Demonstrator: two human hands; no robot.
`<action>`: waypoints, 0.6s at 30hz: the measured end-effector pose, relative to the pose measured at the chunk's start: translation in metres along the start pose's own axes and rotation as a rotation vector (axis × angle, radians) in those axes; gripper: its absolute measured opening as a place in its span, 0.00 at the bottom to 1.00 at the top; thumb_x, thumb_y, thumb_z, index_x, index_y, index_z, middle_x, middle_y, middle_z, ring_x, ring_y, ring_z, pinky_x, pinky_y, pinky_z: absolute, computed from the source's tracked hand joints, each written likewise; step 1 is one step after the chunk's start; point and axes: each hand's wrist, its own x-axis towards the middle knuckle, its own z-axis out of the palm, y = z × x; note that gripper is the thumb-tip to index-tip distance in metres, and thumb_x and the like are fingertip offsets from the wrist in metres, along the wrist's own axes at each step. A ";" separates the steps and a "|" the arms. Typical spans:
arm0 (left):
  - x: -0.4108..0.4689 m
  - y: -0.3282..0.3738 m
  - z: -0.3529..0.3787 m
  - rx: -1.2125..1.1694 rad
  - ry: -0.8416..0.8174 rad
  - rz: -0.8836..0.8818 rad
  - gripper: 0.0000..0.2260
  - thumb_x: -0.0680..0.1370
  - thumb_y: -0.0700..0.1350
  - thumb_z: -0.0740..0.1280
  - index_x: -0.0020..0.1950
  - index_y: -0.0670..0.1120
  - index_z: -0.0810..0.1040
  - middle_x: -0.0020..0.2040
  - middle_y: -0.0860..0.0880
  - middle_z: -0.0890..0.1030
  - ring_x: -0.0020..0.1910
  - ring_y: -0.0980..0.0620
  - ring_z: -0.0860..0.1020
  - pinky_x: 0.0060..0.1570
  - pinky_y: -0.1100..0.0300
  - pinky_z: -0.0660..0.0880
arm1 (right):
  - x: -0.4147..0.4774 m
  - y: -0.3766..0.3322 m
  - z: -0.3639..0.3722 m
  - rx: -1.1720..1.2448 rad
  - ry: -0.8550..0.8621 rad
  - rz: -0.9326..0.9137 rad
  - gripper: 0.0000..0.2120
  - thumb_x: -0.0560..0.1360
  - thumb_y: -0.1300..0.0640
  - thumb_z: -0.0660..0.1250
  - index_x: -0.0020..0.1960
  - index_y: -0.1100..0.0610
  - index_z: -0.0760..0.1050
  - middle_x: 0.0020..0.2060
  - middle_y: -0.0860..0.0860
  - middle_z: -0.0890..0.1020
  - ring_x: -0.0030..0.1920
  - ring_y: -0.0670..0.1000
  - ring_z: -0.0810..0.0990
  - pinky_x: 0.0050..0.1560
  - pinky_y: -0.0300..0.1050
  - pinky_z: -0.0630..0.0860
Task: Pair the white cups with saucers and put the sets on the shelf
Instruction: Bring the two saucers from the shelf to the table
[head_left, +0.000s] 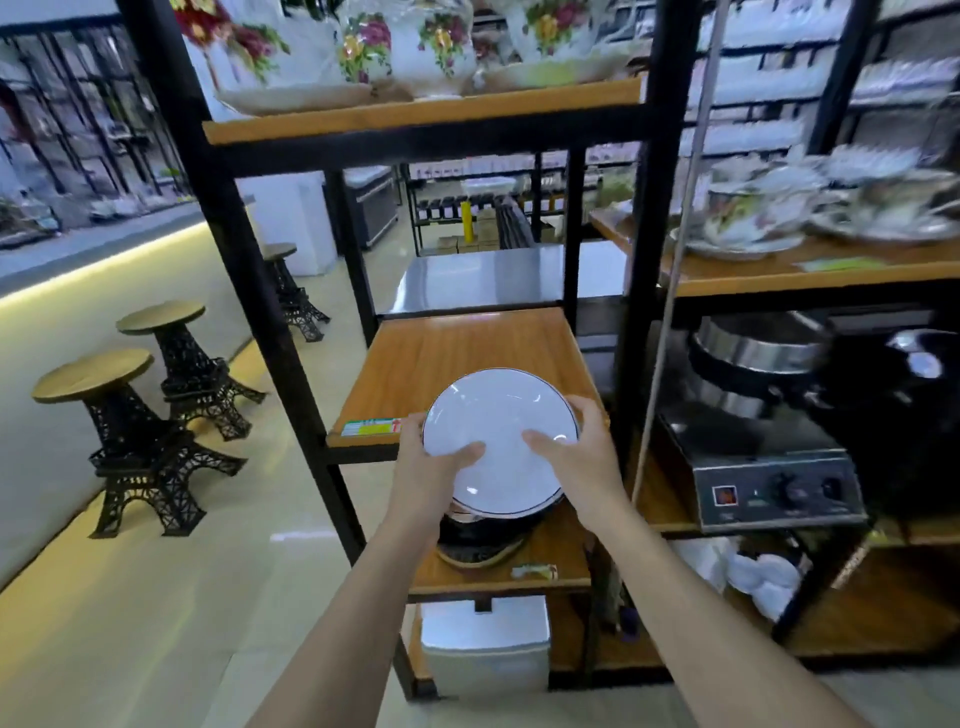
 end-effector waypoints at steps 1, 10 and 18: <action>-0.008 0.003 0.010 0.014 -0.044 0.031 0.22 0.69 0.40 0.73 0.58 0.48 0.68 0.52 0.50 0.77 0.49 0.51 0.77 0.35 0.63 0.76 | -0.011 -0.004 -0.014 -0.005 0.046 -0.010 0.20 0.68 0.55 0.74 0.50 0.41 0.66 0.45 0.35 0.73 0.46 0.40 0.75 0.38 0.33 0.71; -0.125 0.004 0.122 -0.012 -0.522 0.054 0.19 0.70 0.38 0.73 0.53 0.52 0.69 0.52 0.52 0.77 0.49 0.54 0.77 0.36 0.65 0.74 | -0.156 -0.041 -0.161 -0.083 0.515 0.017 0.18 0.67 0.59 0.73 0.45 0.42 0.67 0.44 0.42 0.76 0.45 0.43 0.77 0.40 0.40 0.74; -0.280 -0.009 0.235 0.057 -0.925 -0.032 0.19 0.67 0.42 0.75 0.52 0.52 0.70 0.53 0.48 0.79 0.51 0.46 0.79 0.48 0.47 0.79 | -0.320 -0.057 -0.293 -0.053 0.982 0.102 0.19 0.67 0.60 0.73 0.47 0.43 0.67 0.45 0.39 0.76 0.42 0.36 0.77 0.33 0.30 0.73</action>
